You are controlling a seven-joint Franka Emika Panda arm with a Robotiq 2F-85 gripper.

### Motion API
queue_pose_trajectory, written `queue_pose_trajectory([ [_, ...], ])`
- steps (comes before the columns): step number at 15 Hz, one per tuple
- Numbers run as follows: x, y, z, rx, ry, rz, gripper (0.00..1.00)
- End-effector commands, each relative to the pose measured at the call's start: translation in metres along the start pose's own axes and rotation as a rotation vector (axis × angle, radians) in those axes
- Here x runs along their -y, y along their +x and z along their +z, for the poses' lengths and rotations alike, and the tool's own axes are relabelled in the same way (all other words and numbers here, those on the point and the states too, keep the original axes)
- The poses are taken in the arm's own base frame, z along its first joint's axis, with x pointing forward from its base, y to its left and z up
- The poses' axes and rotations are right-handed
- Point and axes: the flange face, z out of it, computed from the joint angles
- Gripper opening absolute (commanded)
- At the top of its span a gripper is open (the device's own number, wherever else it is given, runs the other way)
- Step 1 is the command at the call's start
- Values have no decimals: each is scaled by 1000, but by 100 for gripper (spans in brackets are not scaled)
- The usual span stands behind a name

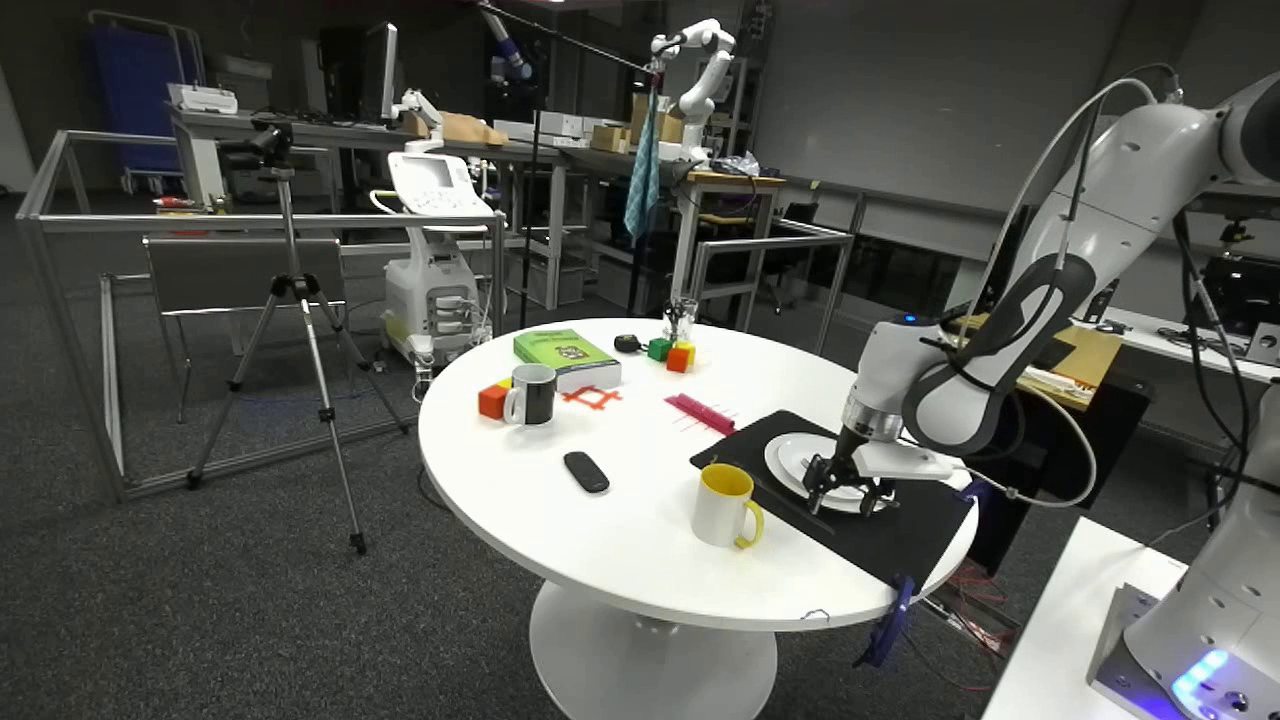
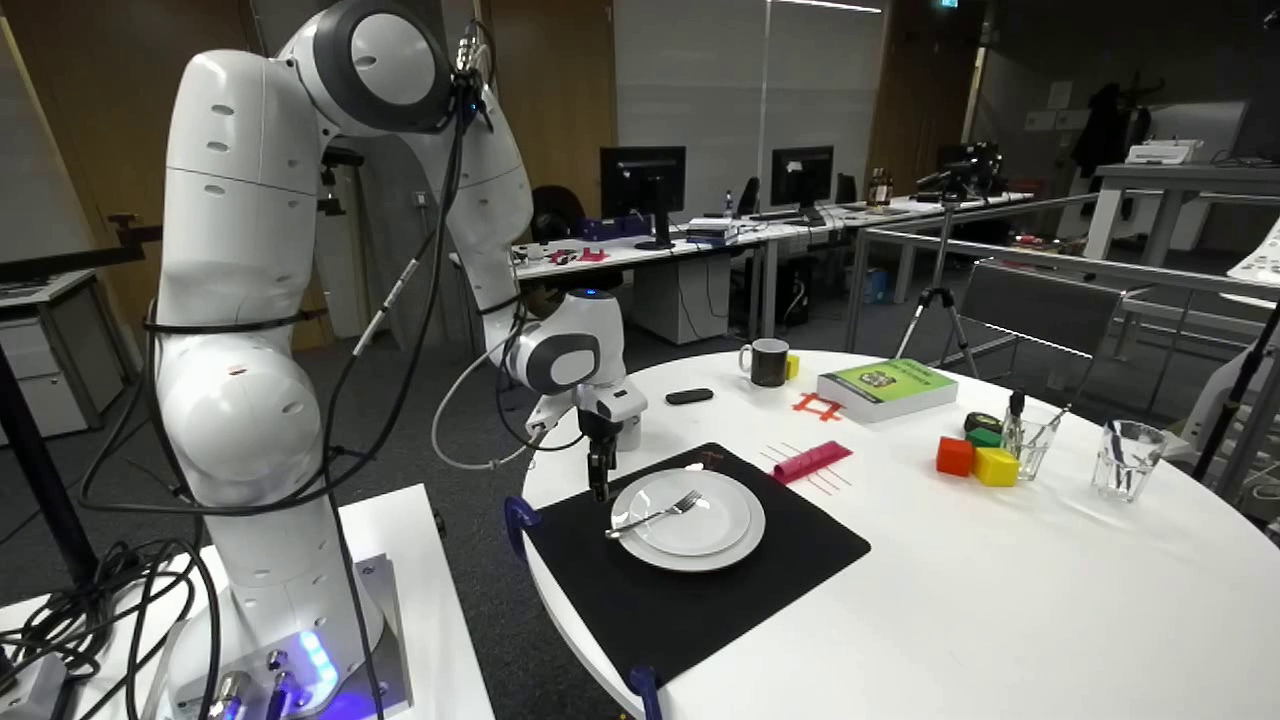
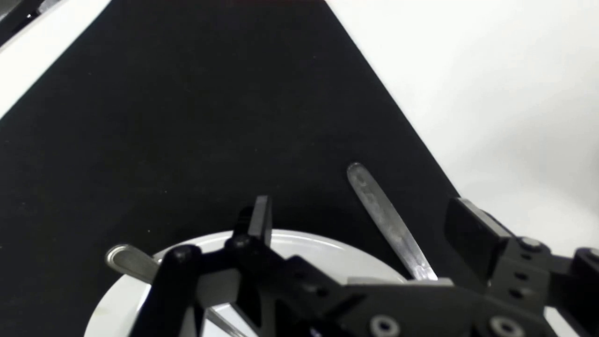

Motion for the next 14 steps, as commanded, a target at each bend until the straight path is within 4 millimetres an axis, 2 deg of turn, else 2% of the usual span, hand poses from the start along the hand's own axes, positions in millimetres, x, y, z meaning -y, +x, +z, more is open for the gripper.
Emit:
queue_pose_trajectory([
  [1,4,-3,9,-14,0,15,100],
  [14,4,2,16,-32,-17,3,100],
])
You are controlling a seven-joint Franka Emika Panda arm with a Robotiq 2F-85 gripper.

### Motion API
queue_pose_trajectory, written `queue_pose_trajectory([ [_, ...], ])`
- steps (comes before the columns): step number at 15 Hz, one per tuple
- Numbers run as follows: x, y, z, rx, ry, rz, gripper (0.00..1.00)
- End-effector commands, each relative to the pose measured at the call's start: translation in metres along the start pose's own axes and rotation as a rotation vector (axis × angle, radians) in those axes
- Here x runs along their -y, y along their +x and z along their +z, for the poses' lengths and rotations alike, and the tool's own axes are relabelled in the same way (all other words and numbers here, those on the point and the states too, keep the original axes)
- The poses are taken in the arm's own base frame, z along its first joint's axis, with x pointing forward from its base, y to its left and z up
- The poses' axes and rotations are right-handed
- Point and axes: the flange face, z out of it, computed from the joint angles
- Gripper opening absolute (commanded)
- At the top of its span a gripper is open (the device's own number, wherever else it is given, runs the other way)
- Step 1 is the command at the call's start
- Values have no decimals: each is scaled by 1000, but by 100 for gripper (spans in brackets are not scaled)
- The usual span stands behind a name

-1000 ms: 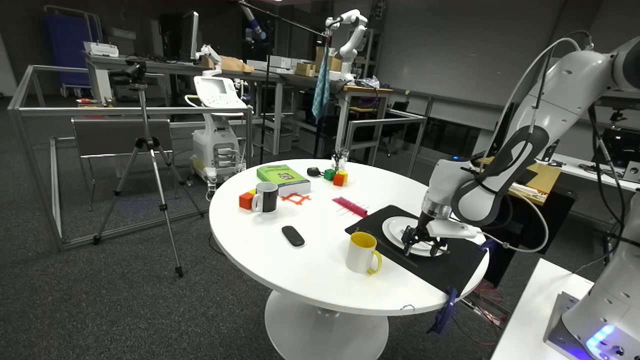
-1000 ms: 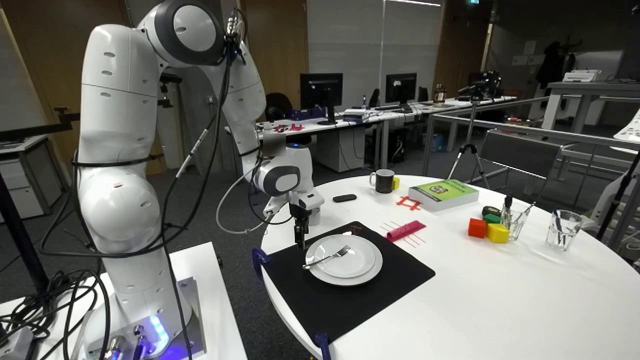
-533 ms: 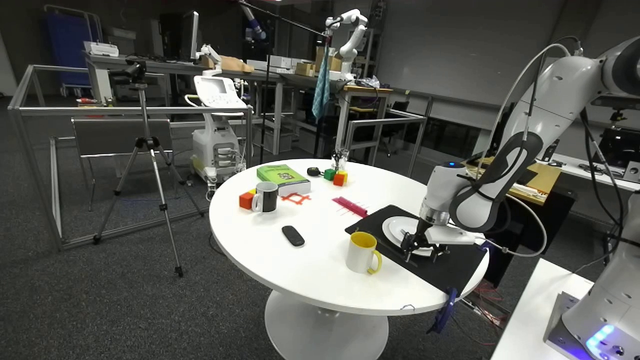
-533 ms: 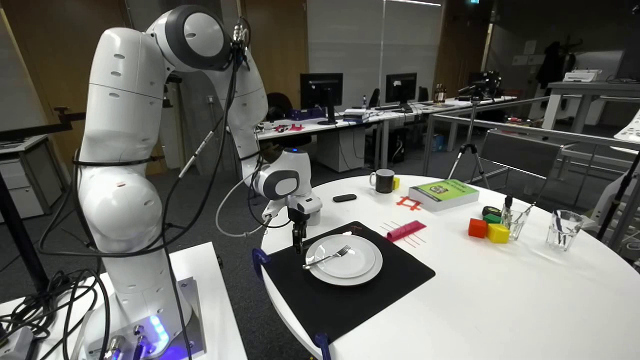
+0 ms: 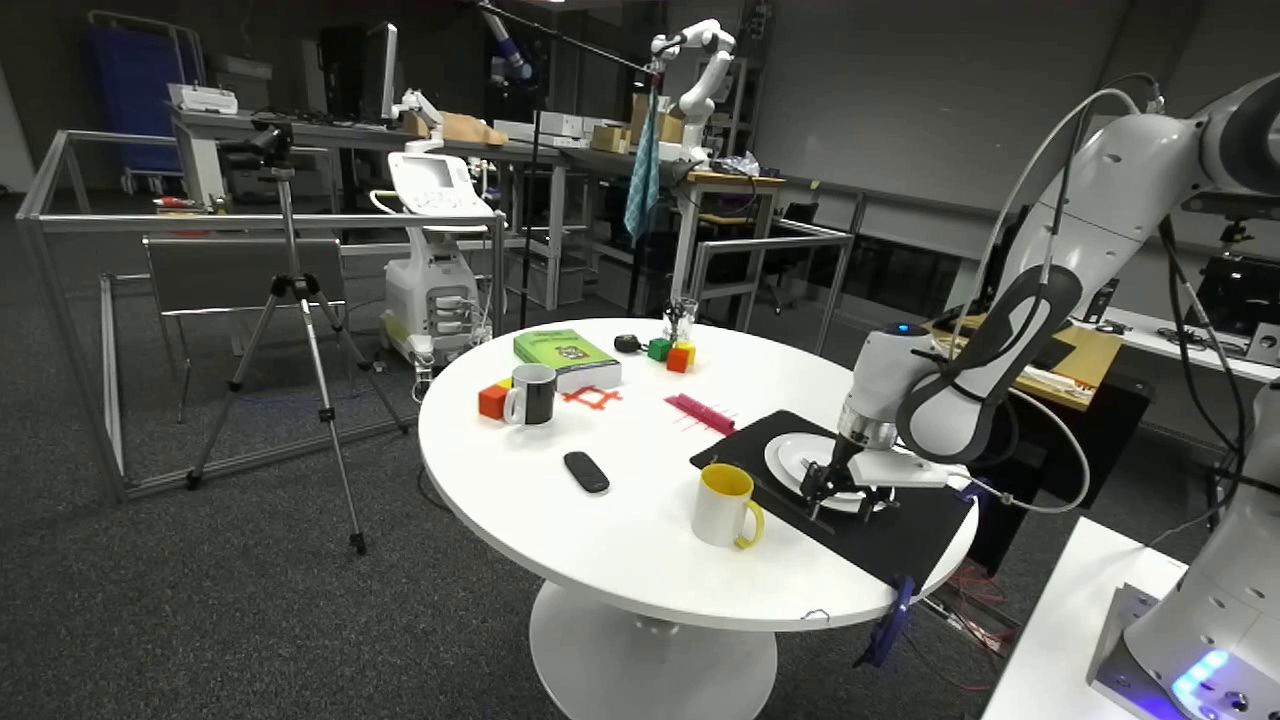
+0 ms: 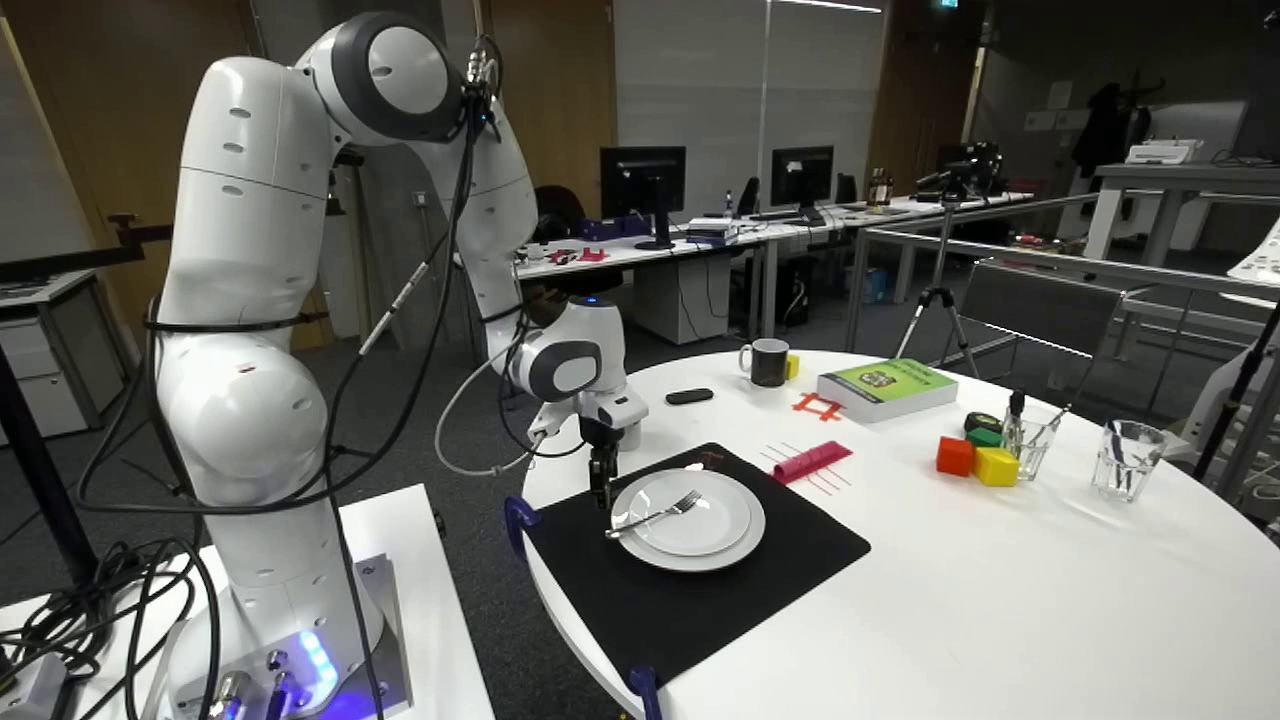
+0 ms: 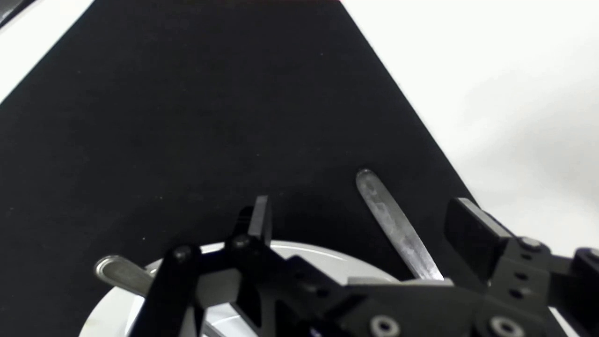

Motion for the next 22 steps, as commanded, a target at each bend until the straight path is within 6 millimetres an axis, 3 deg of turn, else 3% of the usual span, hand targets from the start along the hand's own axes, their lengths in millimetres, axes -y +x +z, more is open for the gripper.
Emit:
queue_pose_trajectory([
  [1,3,2,3,-27,4,7,100],
  [12,7,3,14,-26,-18,-1,100],
  [13,7,4,14,-28,-16,0,75],
  [15,8,4,16,-29,-17,-1,68],
  [22,13,8,13,-35,-8,-2,13],
])
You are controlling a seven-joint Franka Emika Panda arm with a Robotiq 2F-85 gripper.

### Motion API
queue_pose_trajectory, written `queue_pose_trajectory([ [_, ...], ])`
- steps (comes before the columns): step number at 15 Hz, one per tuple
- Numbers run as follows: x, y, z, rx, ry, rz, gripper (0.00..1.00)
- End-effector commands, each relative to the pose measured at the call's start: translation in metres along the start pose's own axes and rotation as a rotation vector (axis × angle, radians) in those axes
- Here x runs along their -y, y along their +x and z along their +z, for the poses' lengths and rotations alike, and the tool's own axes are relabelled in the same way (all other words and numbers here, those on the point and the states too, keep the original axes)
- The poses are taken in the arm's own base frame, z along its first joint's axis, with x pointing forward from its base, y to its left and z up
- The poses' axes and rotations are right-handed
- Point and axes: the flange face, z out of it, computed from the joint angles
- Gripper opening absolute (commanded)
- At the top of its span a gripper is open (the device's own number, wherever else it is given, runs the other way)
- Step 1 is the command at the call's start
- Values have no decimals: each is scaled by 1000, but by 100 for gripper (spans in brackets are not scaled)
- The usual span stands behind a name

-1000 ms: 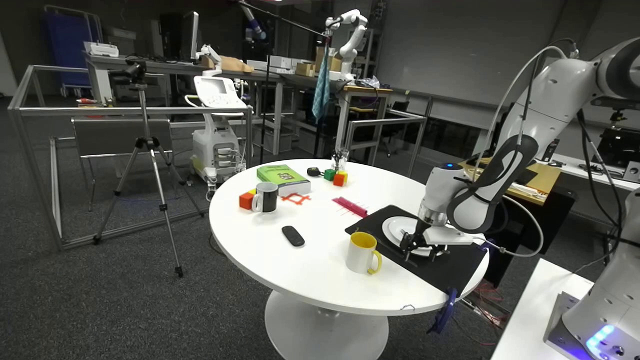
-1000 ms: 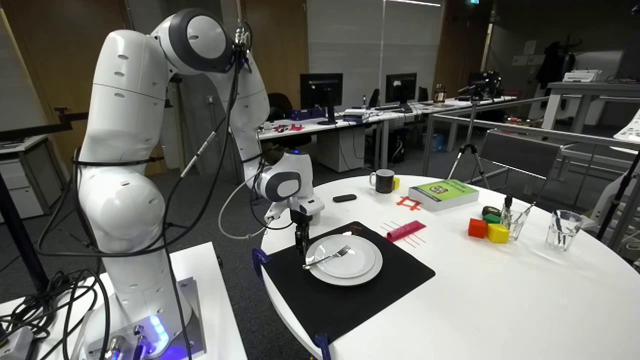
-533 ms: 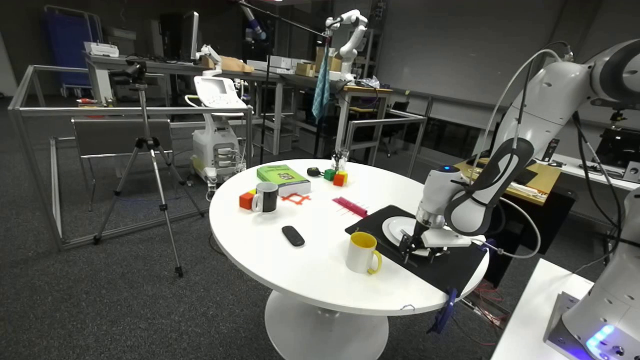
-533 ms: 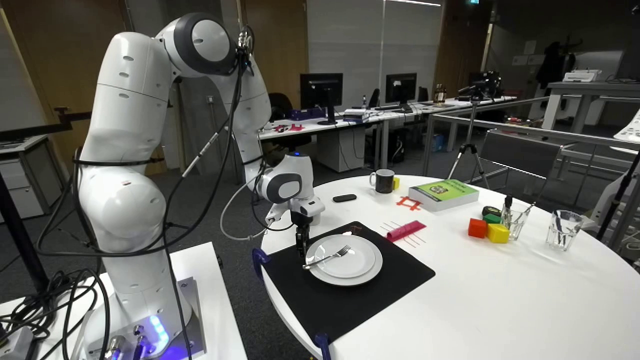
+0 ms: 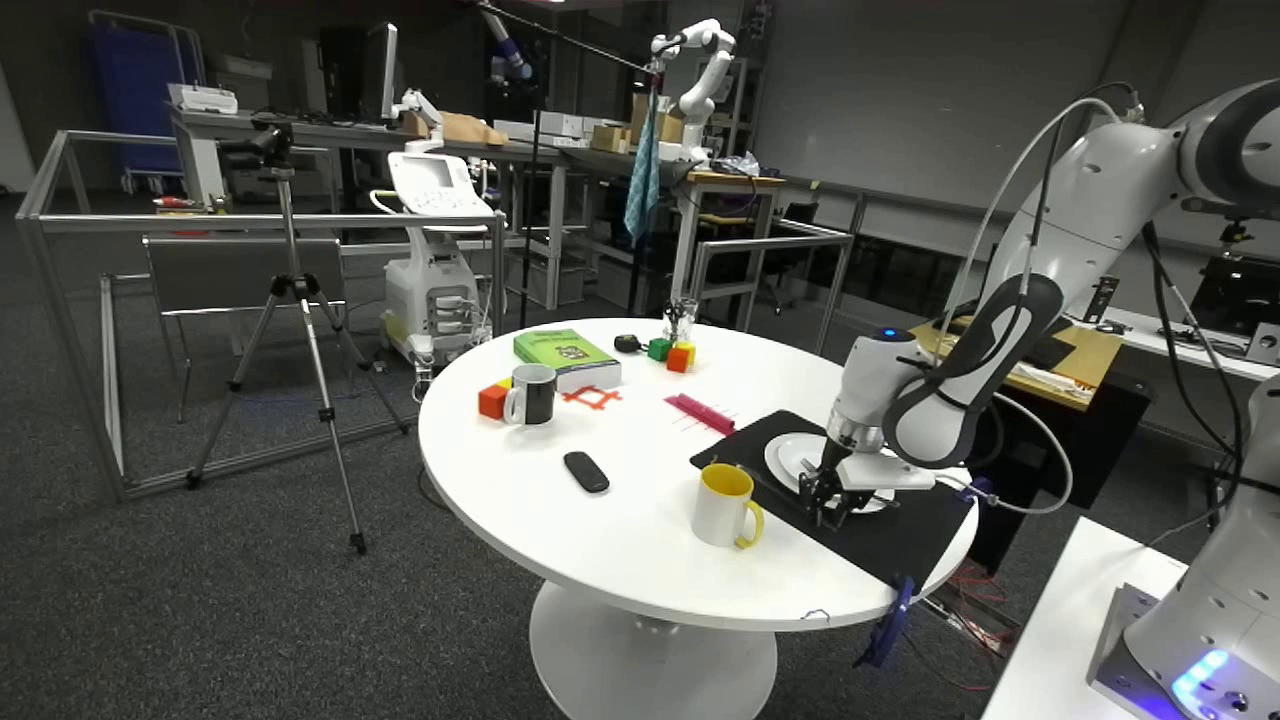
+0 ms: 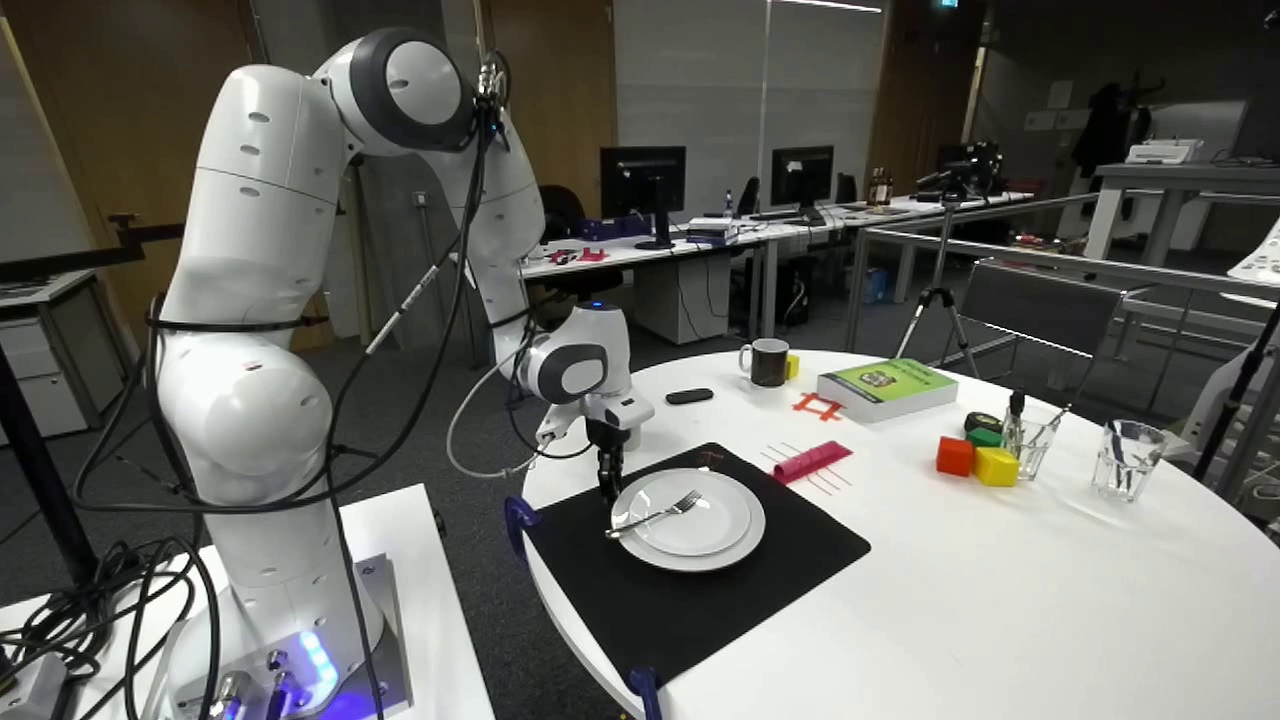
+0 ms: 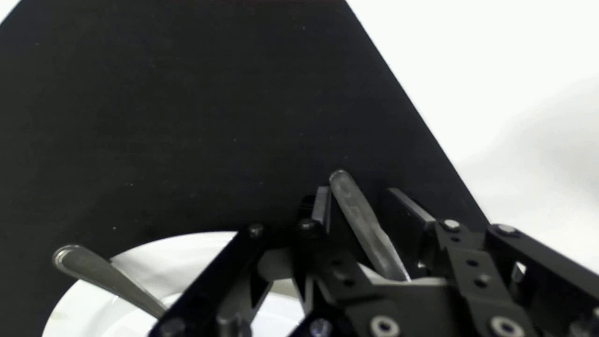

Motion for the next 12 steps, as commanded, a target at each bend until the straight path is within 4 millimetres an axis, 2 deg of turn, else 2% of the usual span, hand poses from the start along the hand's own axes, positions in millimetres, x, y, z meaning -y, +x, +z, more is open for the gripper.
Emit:
queue_pose_trajectory([
  [1,2,1,1,-22,5,12,5],
  [3,3,2,0,-26,9,10,0],
  [4,4,1,0,-27,9,5,3],
  [8,6,0,2,-33,2,-42,4],
  [12,8,-3,4,-70,-17,-193,4],
])
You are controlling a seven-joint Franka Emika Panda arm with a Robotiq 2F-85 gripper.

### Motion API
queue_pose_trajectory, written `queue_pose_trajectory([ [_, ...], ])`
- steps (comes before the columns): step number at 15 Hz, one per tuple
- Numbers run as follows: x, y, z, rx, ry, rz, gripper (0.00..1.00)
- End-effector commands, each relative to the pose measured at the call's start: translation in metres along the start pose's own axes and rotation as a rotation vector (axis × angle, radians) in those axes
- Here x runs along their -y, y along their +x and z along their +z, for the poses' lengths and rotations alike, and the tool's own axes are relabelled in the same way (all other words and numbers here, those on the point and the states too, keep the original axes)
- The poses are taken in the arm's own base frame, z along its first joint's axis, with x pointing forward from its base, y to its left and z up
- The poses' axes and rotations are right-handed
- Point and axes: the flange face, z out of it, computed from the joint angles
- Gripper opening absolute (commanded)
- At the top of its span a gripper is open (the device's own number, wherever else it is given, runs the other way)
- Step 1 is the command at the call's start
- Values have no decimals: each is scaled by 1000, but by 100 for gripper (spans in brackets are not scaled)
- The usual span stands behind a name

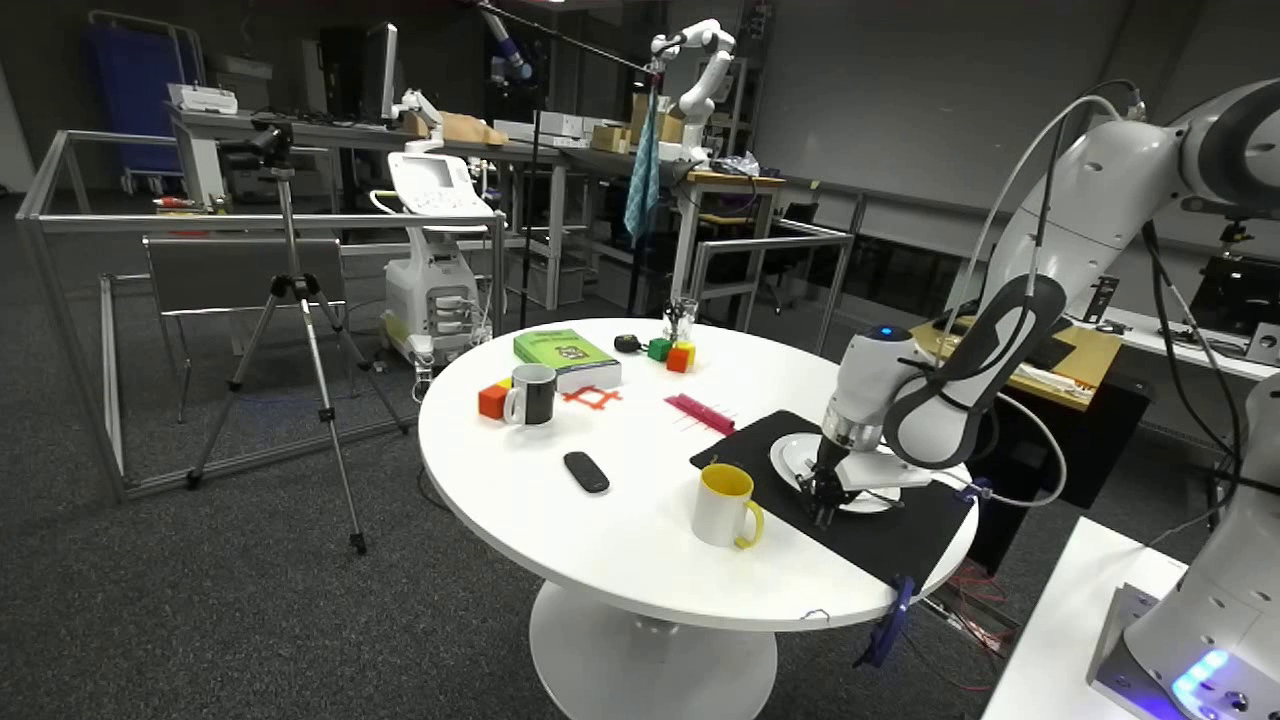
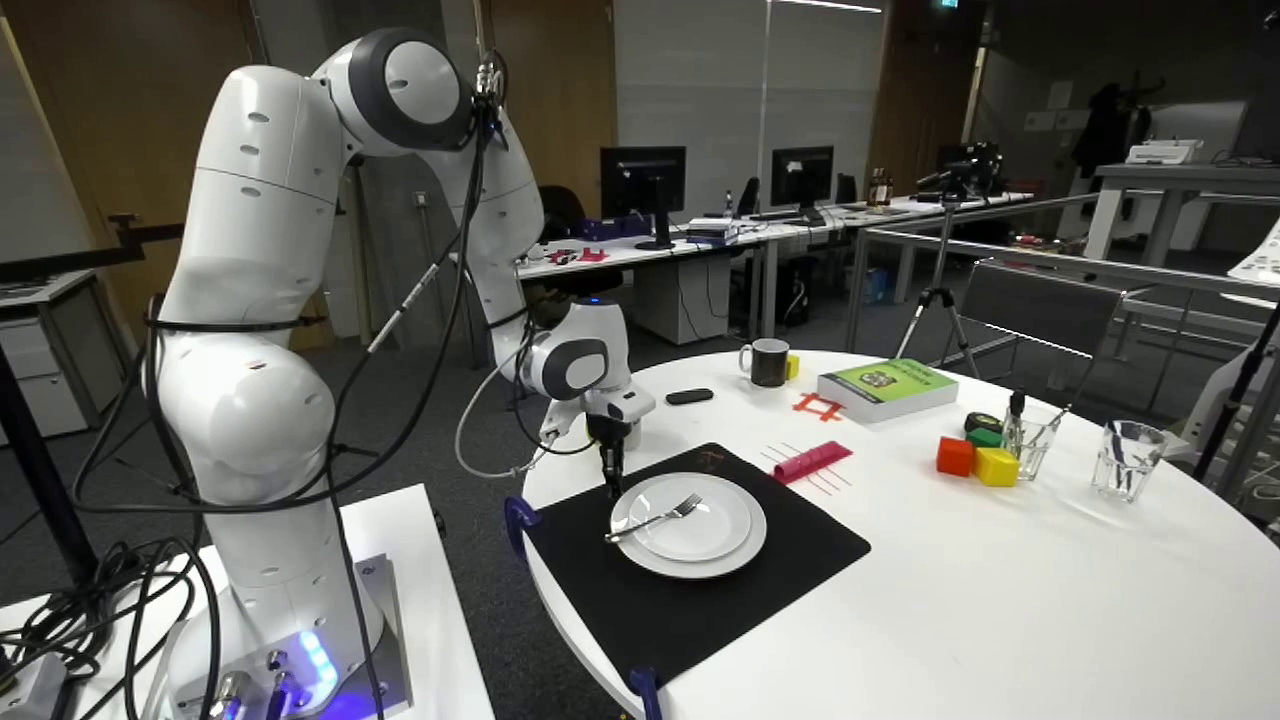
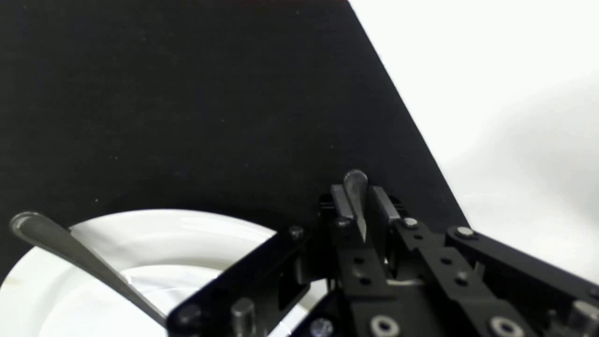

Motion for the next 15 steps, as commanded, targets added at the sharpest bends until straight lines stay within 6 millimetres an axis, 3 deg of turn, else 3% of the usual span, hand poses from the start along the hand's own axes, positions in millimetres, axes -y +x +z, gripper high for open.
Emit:
queue_pose_trajectory([
  [1,-1,-2,9,-56,-25,-160,4],
  [15,4,-7,6,-148,36,-496,4],
])
